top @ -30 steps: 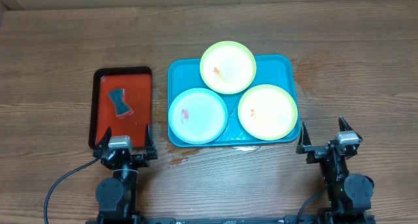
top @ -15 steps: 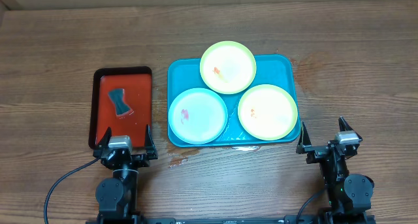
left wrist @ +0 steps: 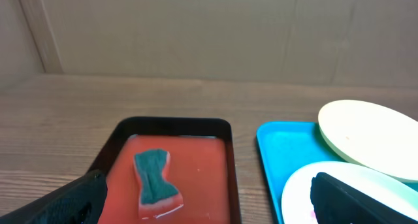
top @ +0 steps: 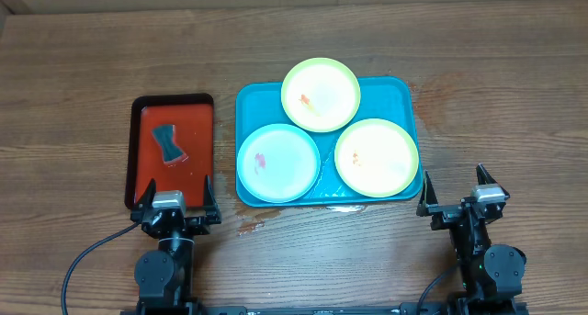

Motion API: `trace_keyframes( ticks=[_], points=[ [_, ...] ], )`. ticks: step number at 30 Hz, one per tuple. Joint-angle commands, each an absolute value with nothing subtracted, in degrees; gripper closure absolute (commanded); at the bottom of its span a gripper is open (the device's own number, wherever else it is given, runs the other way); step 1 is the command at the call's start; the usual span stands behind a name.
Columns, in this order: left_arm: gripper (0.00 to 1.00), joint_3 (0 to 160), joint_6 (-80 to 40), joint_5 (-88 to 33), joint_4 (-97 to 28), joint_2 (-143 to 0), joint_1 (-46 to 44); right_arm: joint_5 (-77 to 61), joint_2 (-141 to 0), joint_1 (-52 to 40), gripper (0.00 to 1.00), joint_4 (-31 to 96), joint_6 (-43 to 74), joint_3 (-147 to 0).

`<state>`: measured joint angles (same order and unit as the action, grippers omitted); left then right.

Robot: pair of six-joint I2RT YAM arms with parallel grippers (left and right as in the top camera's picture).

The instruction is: Clean dirty plates on tray and stack at the side

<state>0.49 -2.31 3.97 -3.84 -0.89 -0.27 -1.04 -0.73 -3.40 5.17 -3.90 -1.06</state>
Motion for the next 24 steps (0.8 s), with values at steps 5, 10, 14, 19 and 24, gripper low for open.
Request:
trace_keyframes(
  ticks=[5,10,14,19,24],
  points=[
    [0.0,0.3,-1.7,1.5,11.6,-0.3,0.0,-0.5,-0.2,-3.2,0.0,4.8,-4.1,-0.5],
    [0.0,0.3,3.0,-10.1,31.3,-0.3,0.0,-0.5,-0.2,-3.2,0.0,4.8,-4.1,-0.5],
    [0.0,3.6,1.5,-11.3,32.6,-0.6,0.0,-0.5,-0.2,-3.2,0.0,4.8,-4.1,-0.5],
    [0.0,16.6,0.2,-12.5,18.0,-8.0,0.0,-0.5,-0.2,-3.2,0.0,4.8,-4.1,-0.5],
    [0.0,26.6,2.8,-27.3,17.0,-20.4,0.0,-0.5,-0.2,-3.2,0.0,4.8,-4.1,-0.5]
  ],
)
